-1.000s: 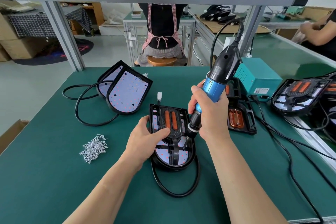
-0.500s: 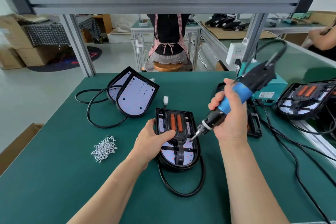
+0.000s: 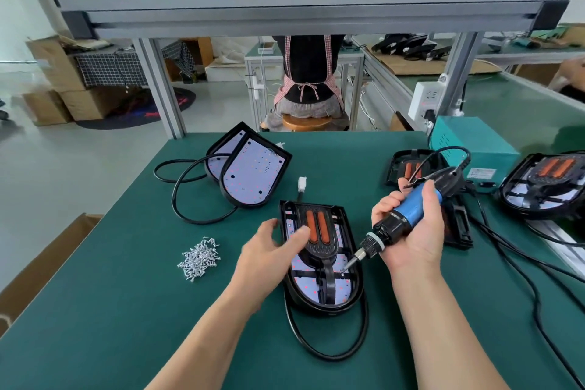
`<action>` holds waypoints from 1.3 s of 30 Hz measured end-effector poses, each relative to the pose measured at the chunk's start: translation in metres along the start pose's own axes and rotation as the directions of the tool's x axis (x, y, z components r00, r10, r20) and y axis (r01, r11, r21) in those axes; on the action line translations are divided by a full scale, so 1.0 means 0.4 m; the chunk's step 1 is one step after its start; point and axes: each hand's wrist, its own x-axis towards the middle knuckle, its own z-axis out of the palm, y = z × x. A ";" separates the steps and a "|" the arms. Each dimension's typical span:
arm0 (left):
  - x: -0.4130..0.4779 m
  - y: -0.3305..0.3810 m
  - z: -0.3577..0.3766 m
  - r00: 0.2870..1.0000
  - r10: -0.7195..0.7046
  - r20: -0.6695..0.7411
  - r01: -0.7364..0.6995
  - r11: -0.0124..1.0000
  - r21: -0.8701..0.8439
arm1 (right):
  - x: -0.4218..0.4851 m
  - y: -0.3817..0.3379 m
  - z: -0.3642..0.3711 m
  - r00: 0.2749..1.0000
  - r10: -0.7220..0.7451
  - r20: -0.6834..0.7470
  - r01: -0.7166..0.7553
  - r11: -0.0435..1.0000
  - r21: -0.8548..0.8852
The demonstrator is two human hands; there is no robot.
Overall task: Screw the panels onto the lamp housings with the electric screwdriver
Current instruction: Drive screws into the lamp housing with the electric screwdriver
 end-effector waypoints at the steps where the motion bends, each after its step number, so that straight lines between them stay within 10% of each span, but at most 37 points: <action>1: 0.006 -0.002 -0.014 0.996 0.016 -0.085 -0.012 0.999 0.049 | 0.002 0.000 -0.003 1.000 0.012 0.010 -0.012 1.000 0.008; 7: 0.082 -0.048 -0.166 0.912 0.193 -0.362 0.083 0.777 0.624 | 0.004 0.010 -0.010 0.998 0.060 0.036 -0.060 0.998 0.001; 22: 0.123 -0.046 -0.212 0.983 0.101 -0.151 0.068 0.570 0.819 | 0.008 0.006 -0.013 0.999 0.045 0.003 -0.045 0.999 0.001; 39: -0.016 0.079 -0.048 0.887 0.378 -0.267 -0.310 0.913 0.263 | 0.014 0.003 -0.017 0.999 0.039 0.016 -0.040 0.997 0.068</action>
